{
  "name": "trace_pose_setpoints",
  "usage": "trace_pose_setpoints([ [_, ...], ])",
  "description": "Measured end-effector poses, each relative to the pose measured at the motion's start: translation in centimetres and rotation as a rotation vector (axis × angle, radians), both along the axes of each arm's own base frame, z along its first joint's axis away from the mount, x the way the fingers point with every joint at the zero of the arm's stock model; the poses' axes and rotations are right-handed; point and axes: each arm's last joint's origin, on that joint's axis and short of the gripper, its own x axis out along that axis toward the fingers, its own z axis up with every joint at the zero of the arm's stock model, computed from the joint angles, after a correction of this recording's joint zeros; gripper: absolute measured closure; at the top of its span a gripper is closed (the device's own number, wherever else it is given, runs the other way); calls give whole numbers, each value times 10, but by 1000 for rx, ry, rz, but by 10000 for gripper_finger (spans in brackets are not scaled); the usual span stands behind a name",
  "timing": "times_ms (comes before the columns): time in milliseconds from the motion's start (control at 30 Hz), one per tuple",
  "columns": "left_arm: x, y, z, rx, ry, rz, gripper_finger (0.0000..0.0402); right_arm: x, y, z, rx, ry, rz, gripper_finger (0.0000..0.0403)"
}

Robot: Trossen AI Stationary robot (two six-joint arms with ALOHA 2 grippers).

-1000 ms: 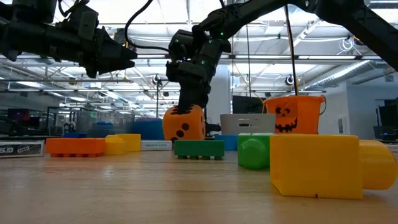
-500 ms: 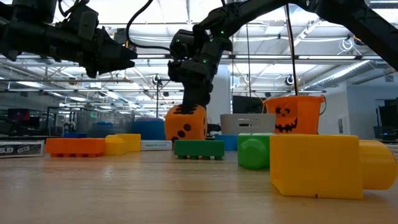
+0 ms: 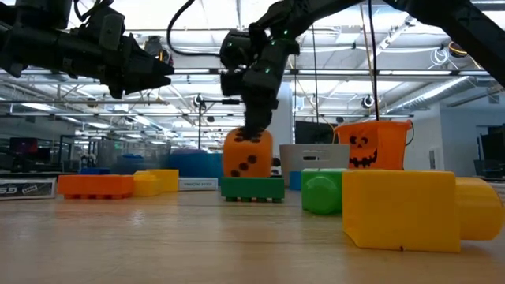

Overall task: Pick & Place Toys
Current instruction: Put the orange dice into the blue bin

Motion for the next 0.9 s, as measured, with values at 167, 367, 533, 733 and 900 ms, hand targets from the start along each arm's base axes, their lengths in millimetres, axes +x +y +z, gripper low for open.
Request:
trace_pose_setpoints([
  [167,0,0,0,0,0,0,186,2,0,10,-60,-55,-2,134],
  [367,0,0,0,0,0,0,185,2,-5,38,-162,-175,-15,144],
  [533,0,0,0,0,0,0,186,-4,-10,62,-191,-275,-46,145],
  [733,0,0,0,0,0,0,185,-6,-25,94,-272,-474,-132,145],
  [900,0,0,0,0,-2,0,186,-7,-39,92,-272,-487,-187,145],
])
